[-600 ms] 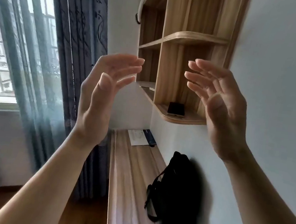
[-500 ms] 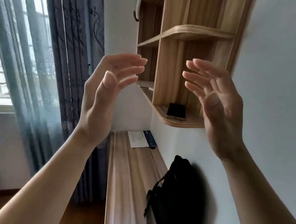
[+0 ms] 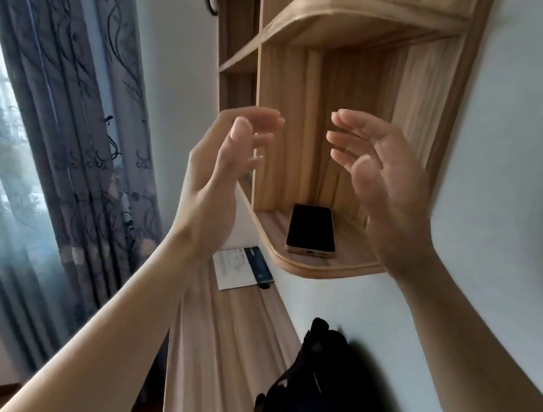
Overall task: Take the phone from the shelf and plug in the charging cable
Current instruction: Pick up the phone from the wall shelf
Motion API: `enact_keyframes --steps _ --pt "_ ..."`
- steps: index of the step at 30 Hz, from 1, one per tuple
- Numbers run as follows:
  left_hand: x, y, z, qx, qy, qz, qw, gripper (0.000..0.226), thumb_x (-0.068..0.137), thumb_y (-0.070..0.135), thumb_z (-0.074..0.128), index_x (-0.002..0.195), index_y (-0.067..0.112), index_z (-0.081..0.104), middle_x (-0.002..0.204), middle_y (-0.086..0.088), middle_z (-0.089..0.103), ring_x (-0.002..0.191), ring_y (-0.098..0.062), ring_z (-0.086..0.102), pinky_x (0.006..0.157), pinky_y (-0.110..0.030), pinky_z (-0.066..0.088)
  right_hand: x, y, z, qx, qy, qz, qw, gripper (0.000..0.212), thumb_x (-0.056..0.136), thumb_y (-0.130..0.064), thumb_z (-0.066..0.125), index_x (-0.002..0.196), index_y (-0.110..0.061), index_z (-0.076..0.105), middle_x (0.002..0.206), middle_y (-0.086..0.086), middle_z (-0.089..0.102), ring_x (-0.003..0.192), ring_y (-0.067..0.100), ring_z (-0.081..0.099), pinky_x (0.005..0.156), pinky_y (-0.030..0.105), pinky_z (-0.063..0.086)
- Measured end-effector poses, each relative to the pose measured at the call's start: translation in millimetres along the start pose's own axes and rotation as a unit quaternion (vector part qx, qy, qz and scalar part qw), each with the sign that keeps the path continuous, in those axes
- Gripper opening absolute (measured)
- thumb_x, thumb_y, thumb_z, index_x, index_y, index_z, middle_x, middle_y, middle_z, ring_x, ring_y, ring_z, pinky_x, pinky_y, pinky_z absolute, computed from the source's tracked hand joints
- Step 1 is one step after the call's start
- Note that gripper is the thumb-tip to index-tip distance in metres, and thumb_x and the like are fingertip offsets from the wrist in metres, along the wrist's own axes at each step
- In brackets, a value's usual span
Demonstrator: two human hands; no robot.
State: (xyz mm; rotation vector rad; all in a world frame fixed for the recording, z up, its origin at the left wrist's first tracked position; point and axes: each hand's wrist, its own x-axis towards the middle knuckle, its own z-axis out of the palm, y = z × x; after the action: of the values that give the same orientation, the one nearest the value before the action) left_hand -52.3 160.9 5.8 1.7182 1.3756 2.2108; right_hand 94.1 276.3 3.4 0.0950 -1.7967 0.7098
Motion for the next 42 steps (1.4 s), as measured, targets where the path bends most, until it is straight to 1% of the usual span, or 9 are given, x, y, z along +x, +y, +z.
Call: enact_keyframes --steps 8,11,14,20,26,30,34,37,42 --pt "46.1 -90.4 23.8 0.072 -0.099 -0.326 0.938 0.044 0.103 0.051 0.056 0.136 0.022 0.064 0.137 -0.007 0.071 0.129 -0.030 0.067 0.116 -0.053 0.053 0.8 79.0 13.7 -0.259 -0.028 0.191 0.947 0.040 0.094 -0.048 0.058 0.127 -0.026 0.055 0.129 -0.005 0.054 0.110 0.006 0.056 0.089 0.021 0.049" --pt "48.3 -121.4 31.8 0.126 -0.145 -0.345 0.919 0.031 0.102 0.031 0.057 0.125 0.013 0.069 0.127 -0.018 0.074 0.120 -0.036 0.071 0.111 -0.053 0.057 -4.4 96.8 14.7 -0.378 -0.090 0.221 0.895 0.051 0.090 -0.052 0.059 0.128 -0.019 0.056 0.128 0.004 0.052 0.100 0.009 0.055 0.077 0.011 0.037" --pt "52.3 -140.5 33.5 0.141 -0.167 -0.345 0.913 0.033 0.097 0.020 0.057 0.106 -0.008 0.073 0.094 -0.022 0.072 0.093 -0.036 0.072 0.091 -0.044 0.058 -9.5 105.0 16.4 -0.410 -0.134 0.285 0.856 0.051 0.087 -0.053 0.061 0.117 -0.012 0.061 0.116 0.013 0.057 0.100 0.023 0.059 0.078 0.026 0.047" --pt "70.8 -147.4 37.0 0.243 -0.240 -0.334 0.878 0.034 0.092 0.034 0.076 0.083 0.003 0.068 0.075 -0.013 0.063 0.075 -0.023 0.059 0.073 -0.039 0.050 -15.9 103.5 36.9 -0.471 -0.146 0.310 0.813 0.061 0.085 -0.058 0.062 0.110 -0.002 0.057 0.075 -0.001 0.036 0.096 0.036 0.053 0.082 0.044 0.047" --pt "85.5 -150.4 46.6 0.296 -0.300 -0.361 0.832 0.037 0.084 0.039 0.085 0.072 0.007 0.069 0.046 -0.002 0.069 0.044 -0.013 0.068 0.050 -0.021 0.057 -11.0 111.1 36.7 -0.423 -0.117 0.367 0.820 0.078 0.072 -0.069 0.067 0.115 -0.006 0.049 0.102 0.011 0.038 0.090 0.035 0.057 0.083 0.042 0.050" --pt "68.2 -155.3 45.6 0.247 -0.232 -0.334 0.880 0.039 0.089 0.040 0.083 0.073 0.008 0.067 0.046 0.002 0.067 0.048 -0.012 0.069 0.045 -0.020 0.055 -14.2 113.3 35.8 -0.351 -0.069 0.345 0.868 0.077 0.072 -0.049 0.079 0.123 -0.004 0.043 0.115 0.015 0.040 0.085 0.023 0.054 0.068 0.022 0.045" --pt "48.2 -142.3 30.5 0.095 -0.109 -0.319 0.937 0.030 0.106 0.033 0.064 0.106 0.006 0.076 0.100 -0.010 0.083 0.097 -0.024 0.080 0.089 -0.039 0.067 -3.8 102.4 43.4 -0.230 -0.018 0.272 0.934 0.068 0.075 -0.031 0.080 0.129 -0.009 0.044 0.117 0.010 0.055 0.108 0.021 0.056 0.084 0.024 0.052" --pt "40.6 -119.0 0.0 0.051 0.009 -0.287 0.956 0.023 0.109 0.037 0.056 0.104 0.021 0.071 0.080 0.012 0.082 0.077 -0.004 0.079 0.065 -0.020 0.063 4.7 80.8 77.5 -0.158 -0.014 0.208 0.965 0.077 0.090 -0.021 0.072 0.149 -0.014 0.024 0.127 0.001 0.049 0.112 0.009 0.051 0.086 0.007 0.045" --pt "22.4 -82.3 -86.4 0.110 0.166 -0.296 0.934 0.032 0.110 0.034 0.052 0.111 0.007 0.070 0.086 -0.001 0.076 0.076 -0.017 0.074 0.074 -0.033 0.062 23.8 56.3 170.1 -0.039 -0.050 0.209 0.976 0.055 0.100 -0.012 0.053 0.149 -0.011 0.027 0.140 0.006 0.048 0.125 0.018 0.049 0.103 0.034 0.041"
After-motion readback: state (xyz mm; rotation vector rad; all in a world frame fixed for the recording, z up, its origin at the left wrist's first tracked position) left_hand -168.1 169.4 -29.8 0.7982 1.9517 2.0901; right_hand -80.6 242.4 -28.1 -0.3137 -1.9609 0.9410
